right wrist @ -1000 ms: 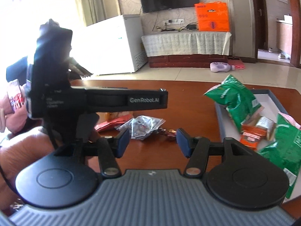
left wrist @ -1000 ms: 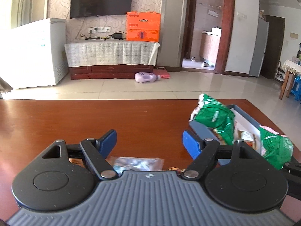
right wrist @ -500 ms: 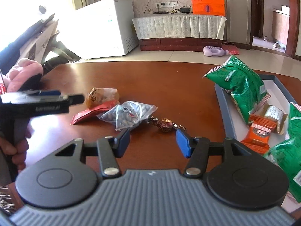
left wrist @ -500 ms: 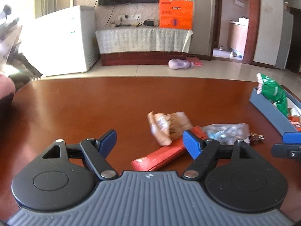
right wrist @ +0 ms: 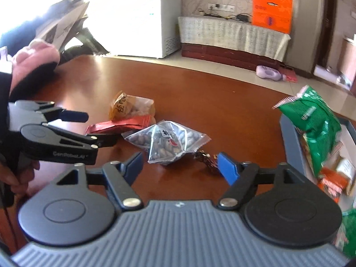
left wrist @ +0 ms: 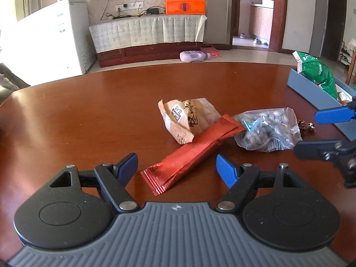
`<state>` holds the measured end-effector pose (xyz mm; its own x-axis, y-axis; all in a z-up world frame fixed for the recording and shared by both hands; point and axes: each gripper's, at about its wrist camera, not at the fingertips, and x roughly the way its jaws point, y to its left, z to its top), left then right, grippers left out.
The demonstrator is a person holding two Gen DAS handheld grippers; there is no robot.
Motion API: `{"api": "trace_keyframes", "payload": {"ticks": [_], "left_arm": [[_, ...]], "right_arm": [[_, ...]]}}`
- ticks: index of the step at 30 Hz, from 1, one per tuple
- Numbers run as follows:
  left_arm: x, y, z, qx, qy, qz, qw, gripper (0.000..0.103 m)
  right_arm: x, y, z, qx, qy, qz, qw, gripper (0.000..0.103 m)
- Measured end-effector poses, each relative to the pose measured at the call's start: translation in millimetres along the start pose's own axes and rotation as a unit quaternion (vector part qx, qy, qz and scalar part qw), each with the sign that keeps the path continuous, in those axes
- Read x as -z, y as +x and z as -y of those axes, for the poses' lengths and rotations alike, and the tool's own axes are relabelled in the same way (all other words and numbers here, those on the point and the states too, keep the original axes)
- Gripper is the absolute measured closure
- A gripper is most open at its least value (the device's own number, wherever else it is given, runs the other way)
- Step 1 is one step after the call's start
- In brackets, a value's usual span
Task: Organize snacks
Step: 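Grasp the long red bar with the left tool while the right tool grasps the clear candy bag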
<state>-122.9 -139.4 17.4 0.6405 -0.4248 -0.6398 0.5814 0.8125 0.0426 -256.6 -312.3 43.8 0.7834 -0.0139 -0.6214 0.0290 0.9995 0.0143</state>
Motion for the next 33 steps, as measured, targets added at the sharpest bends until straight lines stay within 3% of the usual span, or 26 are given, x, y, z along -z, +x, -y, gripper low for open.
{"api": "trace_keyframes", "payload": {"ticks": [3, 11, 16, 21, 24, 29, 33], "left_arm": [[-3.5, 7.3, -1.8, 0.005, -0.003, -0.004, 1.0, 0.022], [-11.2, 23.7, -1.7, 0.025, 0.001, -0.007, 0.9997, 0.022], [-12.0, 27.5, -1.7, 0.035, 0.008, -0.005, 0.9993, 0.024], [-12.4, 30.0, -1.9, 0.038, 0.009, 0.002, 0.9992, 0.036], [-11.5, 30.7, -2.6, 0.038, 0.006, 0.007, 0.9992, 0.051], [-11.9, 30.8, -2.0, 0.042, 0.001, 0.01, 0.9991, 0.068], [-11.6, 28.0, 1.6, 0.051, 0.002, 0.007, 0.9987, 0.074]], "right_arm": [[0.3, 14.4, 1.0, -0.003, -0.009, -0.024, 1.0, 0.027], [-10.9, 29.3, -0.1, -0.002, -0.022, -0.013, 1.0, 0.025], [-20.2, 40.0, -9.5, -0.001, -0.066, -0.013, 0.998, 0.021], [-24.6, 51.5, -13.1, -0.008, -0.08, -0.013, 0.997, 0.02], [-20.8, 56.1, -10.3, -0.013, -0.074, -0.017, 0.997, 0.023], [-19.8, 51.8, -11.7, -0.026, -0.073, -0.013, 0.997, 0.029], [-19.6, 45.9, -14.4, -0.032, -0.076, -0.013, 0.997, 0.033]]}}
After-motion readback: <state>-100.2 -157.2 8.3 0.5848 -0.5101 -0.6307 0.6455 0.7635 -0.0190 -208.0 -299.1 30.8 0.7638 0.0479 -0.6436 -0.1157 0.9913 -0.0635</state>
